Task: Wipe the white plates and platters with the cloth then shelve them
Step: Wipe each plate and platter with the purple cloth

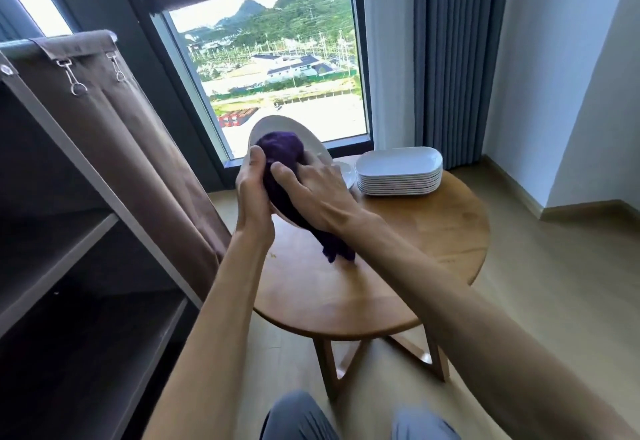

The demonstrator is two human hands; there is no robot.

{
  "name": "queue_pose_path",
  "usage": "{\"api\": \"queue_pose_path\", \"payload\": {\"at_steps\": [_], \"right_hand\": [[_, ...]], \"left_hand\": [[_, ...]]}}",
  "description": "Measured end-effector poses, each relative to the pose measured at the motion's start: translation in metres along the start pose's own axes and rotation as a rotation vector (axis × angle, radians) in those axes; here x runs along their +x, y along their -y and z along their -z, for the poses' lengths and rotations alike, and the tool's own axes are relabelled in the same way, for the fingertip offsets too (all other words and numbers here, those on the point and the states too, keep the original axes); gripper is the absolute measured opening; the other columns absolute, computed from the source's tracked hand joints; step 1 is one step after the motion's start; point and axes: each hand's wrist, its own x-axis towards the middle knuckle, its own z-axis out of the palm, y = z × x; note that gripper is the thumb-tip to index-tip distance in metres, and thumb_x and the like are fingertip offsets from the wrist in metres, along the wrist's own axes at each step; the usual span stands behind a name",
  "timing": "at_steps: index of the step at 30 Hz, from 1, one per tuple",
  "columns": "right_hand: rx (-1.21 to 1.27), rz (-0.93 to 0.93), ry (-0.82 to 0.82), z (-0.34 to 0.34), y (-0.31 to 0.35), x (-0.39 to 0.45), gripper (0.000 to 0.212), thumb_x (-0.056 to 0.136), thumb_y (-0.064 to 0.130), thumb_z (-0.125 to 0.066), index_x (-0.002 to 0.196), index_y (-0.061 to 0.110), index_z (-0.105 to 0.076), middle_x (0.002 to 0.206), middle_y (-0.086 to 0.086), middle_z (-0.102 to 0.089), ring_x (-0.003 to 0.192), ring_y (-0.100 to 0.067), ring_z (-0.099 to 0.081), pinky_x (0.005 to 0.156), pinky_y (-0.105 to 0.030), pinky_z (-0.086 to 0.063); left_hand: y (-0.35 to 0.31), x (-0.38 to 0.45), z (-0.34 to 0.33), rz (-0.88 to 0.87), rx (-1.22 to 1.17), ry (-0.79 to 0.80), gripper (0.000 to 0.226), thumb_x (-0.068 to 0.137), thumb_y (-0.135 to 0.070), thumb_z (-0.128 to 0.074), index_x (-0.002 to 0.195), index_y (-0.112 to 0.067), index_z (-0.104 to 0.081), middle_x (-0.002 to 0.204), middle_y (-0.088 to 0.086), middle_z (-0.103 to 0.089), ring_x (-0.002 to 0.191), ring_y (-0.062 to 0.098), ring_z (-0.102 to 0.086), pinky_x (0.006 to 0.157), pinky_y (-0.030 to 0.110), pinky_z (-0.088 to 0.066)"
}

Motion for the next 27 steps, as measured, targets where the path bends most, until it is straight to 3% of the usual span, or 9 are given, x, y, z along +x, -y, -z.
{"api": "queue_pose_path", "payload": {"at_steps": [2, 5, 9, 13, 15, 18, 22, 25, 27], "right_hand": [[-0.188, -0.009, -0.223, -0.014, -0.006, -0.002, 0.058, 0.099, 0.056, -0.035, 0.104, 0.015, -0.076, 0.116, -0.007, -0.058, 0.11, -0.028, -0.049, 0.096, -0.044, -0.038], [0.187, -0.105, -0.454, -0.016, -0.013, 0.006, 0.033, 0.095, 0.037, -0.066, 0.106, 0.006, -0.068, 0.101, -0.001, -0.061, 0.098, -0.024, -0.058, 0.087, -0.03, -0.043], [0.381, -0.147, -0.628, -0.008, -0.006, 0.016, 0.046, 0.085, 0.025, -0.077, 0.12, 0.012, -0.051, 0.093, 0.01, -0.06, 0.085, -0.008, -0.059, 0.082, -0.024, -0.05], [0.475, 0.019, -0.536, -0.017, 0.019, 0.01, 0.04, 0.09, 0.027, -0.059, 0.128, 0.018, -0.066, 0.106, 0.015, -0.066, 0.099, 0.004, -0.061, 0.097, -0.024, -0.051], [0.549, 0.087, -0.382, -0.019, 0.021, 0.003, 0.034, 0.092, 0.026, -0.062, 0.123, 0.016, -0.073, 0.115, 0.006, -0.07, 0.106, 0.0, -0.064, 0.099, -0.028, -0.051], [0.557, 0.144, -0.176, -0.02, 0.007, -0.009, 0.022, 0.085, 0.017, -0.076, 0.107, 0.013, -0.08, 0.098, 0.001, -0.069, 0.093, -0.012, -0.067, 0.09, -0.036, -0.055], [0.357, -0.022, -0.126, -0.028, -0.024, -0.021, 0.022, 0.078, 0.013, -0.079, 0.099, 0.015, -0.081, 0.093, -0.005, -0.067, 0.087, -0.019, -0.065, 0.087, -0.035, -0.052], [0.148, -0.216, -0.378, -0.029, -0.044, -0.014, 0.022, 0.08, 0.016, -0.074, 0.101, 0.015, -0.079, 0.097, -0.01, -0.071, 0.092, -0.026, -0.066, 0.088, -0.036, -0.049], [0.117, -0.324, -0.475, -0.023, -0.045, 0.001, 0.021, 0.084, 0.02, -0.071, 0.103, 0.012, -0.074, 0.099, -0.01, -0.07, 0.094, -0.028, -0.064, 0.087, -0.038, -0.049]], "left_hand": [[0.002, -0.005, -0.001, 0.028, -0.011, -0.014, 0.06, 0.094, -0.054, -0.048, 0.123, -0.007, -0.069, 0.113, 0.014, -0.075, 0.102, 0.021, -0.072, 0.086, 0.032, -0.054], [0.011, -0.016, -0.002, 0.096, -0.036, 0.02, 0.052, 0.099, -0.051, -0.045, 0.127, -0.015, -0.07, 0.119, 0.007, -0.075, 0.114, 0.021, -0.07, 0.096, 0.035, -0.053], [0.011, -0.027, -0.001, 0.154, -0.046, 0.053, 0.055, 0.098, -0.058, -0.044, 0.134, -0.023, -0.065, 0.123, 0.003, -0.074, 0.116, 0.021, -0.069, 0.092, 0.036, -0.057], [-0.001, -0.026, -0.009, 0.083, -0.056, 0.001, 0.044, 0.097, -0.06, -0.049, 0.119, -0.032, -0.075, 0.116, -0.001, -0.076, 0.11, 0.016, -0.072, 0.083, 0.03, -0.06], [-0.006, -0.021, -0.006, 0.073, -0.125, -0.021, 0.046, 0.094, -0.066, -0.052, 0.1, -0.031, -0.082, 0.107, 0.0, -0.079, 0.104, 0.017, -0.074, 0.077, 0.028, -0.06], [-0.015, -0.015, 0.003, 0.106, -0.152, -0.099, 0.054, 0.084, -0.07, -0.06, 0.084, -0.022, -0.084, 0.09, 0.005, -0.079, 0.091, 0.024, -0.077, 0.07, 0.034, -0.061], [-0.022, -0.006, 0.014, 0.008, -0.035, -0.101, 0.059, 0.083, -0.05, -0.062, 0.136, -0.025, -0.062, 0.129, 0.011, -0.067, 0.119, 0.036, -0.062, 0.093, 0.052, -0.056], [-0.015, -0.017, 0.013, 0.001, 0.013, -0.045, 0.065, 0.084, -0.045, -0.06, 0.146, -0.027, -0.053, 0.137, 0.01, -0.062, 0.124, 0.036, -0.059, 0.098, 0.054, -0.054], [-0.003, -0.029, 0.008, 0.028, 0.036, -0.02, 0.06, 0.089, -0.044, -0.056, 0.146, -0.028, -0.053, 0.13, 0.006, -0.066, 0.116, 0.029, -0.064, 0.087, 0.044, -0.06]]}}
